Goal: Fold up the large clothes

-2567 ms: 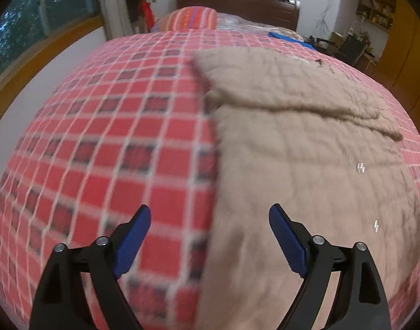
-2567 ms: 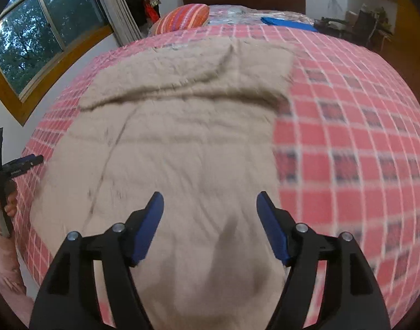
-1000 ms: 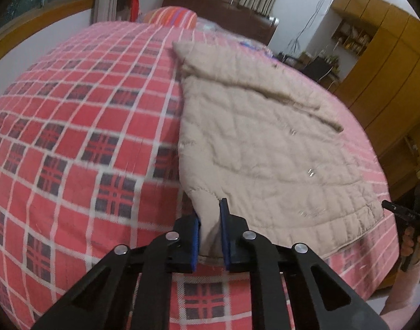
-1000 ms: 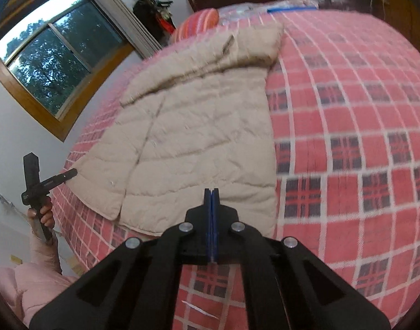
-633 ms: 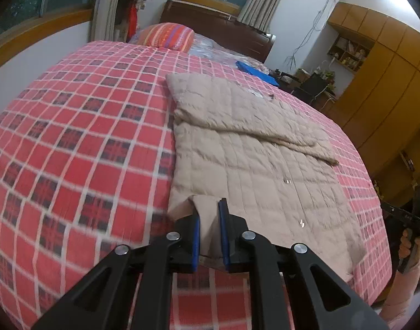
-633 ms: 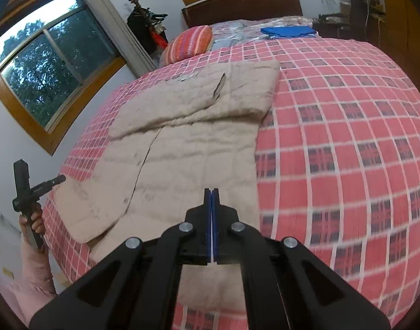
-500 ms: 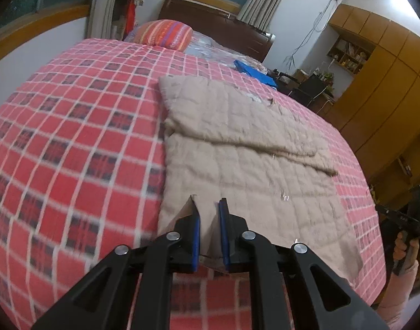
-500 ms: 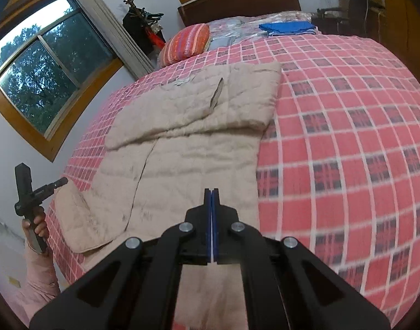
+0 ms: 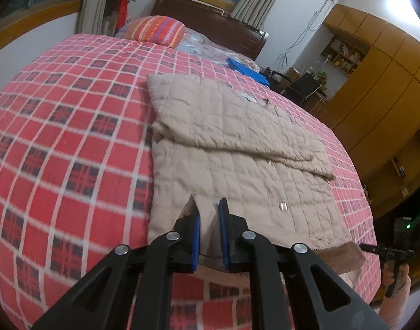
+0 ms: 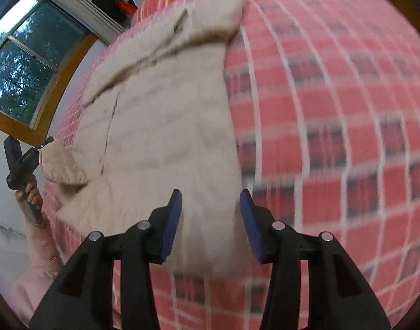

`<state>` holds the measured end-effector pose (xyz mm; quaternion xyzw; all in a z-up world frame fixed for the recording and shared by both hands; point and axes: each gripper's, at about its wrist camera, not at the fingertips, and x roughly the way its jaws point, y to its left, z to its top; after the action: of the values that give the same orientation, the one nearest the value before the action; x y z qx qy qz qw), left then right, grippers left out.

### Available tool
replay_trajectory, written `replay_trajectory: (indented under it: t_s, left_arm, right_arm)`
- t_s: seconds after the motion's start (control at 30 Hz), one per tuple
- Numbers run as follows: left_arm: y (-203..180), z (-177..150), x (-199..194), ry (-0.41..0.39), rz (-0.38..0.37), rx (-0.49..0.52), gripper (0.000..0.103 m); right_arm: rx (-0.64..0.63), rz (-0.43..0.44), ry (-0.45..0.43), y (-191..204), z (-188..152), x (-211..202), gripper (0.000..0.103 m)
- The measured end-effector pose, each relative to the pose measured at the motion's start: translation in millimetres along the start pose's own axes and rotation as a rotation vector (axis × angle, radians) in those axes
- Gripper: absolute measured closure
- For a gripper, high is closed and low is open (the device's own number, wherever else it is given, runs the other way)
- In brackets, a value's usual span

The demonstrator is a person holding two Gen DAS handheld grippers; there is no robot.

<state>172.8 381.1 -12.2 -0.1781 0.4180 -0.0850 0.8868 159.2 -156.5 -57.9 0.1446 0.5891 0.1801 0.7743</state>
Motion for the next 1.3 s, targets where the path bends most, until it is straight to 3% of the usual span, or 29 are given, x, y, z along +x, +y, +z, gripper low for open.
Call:
replay_trajectory:
  t_s: [0.23, 0.3, 0.33, 0.37, 0.4, 0.5, 0.57, 0.7, 0.77, 0.83, 1.13, 1.3]
  left_arm:
    - [16, -23, -14, -0.01, 0.002, -0.042, 0.09]
    - [19, -27, -16, -0.008, 0.001, -0.055, 0.09]
    - [21, -28, -17, -0.007, -0.001, -0.062, 0.09]
    - [23, -29, -17, -0.006, -0.004, -0.07, 0.09]
    - [26, -30, -18, -0.007, -0.007, -0.077, 0.09]
    - [30, -35, -21, -0.012, -0.012, -0.092, 0.089]
    - [31, -38, -21, -0.015, -0.008, -0.096, 0.089]
    - [36, -37, -21, -0.01, -0.017, -0.114, 0.089]
    - [37, -35, -20, -0.009, -0.014, -0.121, 0.089]
    - [36, -34, -19, -0.006, -0.005, -0.116, 0.089]
    - [14, 1, -14, -0.033, 0.042, -0.056, 0.089]
    - [4, 33, -4, -0.055, 0.076, -0.036, 0.089]
  right_arm:
    - [0.013, 0.028, 0.041, -6, -25, 16, 0.058]
    - [0.03, 0.026, 0.02, -10, -25, 10, 0.062]
    - [0.03, 0.032, 0.007, -12, -23, 7, 0.06]
    - [0.031, 0.025, -0.003, -14, -23, 3, 0.048]
    - [0.032, 0.007, -0.013, -16, -22, 1, 0.041]
    - [0.024, 0.023, 0.004, -21, -26, 5, 0.04]
    - [0.029, 0.077, 0.027, -22, -28, 11, 0.05]
    - [0.054, 0.141, 0.048, -25, -28, 24, 0.056]
    - [0.075, 0.201, 0.041, -27, -26, 27, 0.082]
    - [0.07, 0.245, 0.017, -27, -24, 21, 0.092]
    - [-0.054, 0.285, -0.162, 9, 10, -43, 0.096]
    - [-0.075, 0.248, -0.175, 24, 54, -50, 0.096]
